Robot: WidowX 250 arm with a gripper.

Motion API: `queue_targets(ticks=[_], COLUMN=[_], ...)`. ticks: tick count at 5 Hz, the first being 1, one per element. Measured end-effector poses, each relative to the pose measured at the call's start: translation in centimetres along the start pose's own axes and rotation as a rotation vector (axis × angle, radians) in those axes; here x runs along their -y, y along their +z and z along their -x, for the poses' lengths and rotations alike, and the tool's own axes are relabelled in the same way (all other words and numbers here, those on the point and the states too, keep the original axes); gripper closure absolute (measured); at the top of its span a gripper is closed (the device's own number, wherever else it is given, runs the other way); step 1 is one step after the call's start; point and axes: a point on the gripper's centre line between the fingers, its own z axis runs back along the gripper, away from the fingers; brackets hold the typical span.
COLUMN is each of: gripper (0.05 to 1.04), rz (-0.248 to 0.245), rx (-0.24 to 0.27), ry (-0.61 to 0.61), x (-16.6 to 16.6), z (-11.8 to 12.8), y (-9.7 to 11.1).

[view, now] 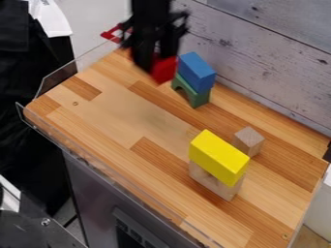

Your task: Turn a red arch upside down and place it on top of a yellow block

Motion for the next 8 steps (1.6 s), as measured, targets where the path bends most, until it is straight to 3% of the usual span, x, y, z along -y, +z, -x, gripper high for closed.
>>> queue_targets(ticks=[1,2,3,4,5,8], gripper=[0.533,0.533,0.533,0.533,0.533,0.533], rz=[0.055,0.088,0.099,0.101,0.132,0.11], rx=[0.007,-0.015,-0.104,-0.188,-0.235,-0.257], ry=[-0.041,-0.096,-0.104,-0.039,-0.022,-0.032], x=[1.2,2.1,2.2,1.3,1.1,0.8], z=[3.5,6.8,9.1,10.7,12.2,13.1], y=[3.4,4.5,3.3,1.6,0.4,0.2])
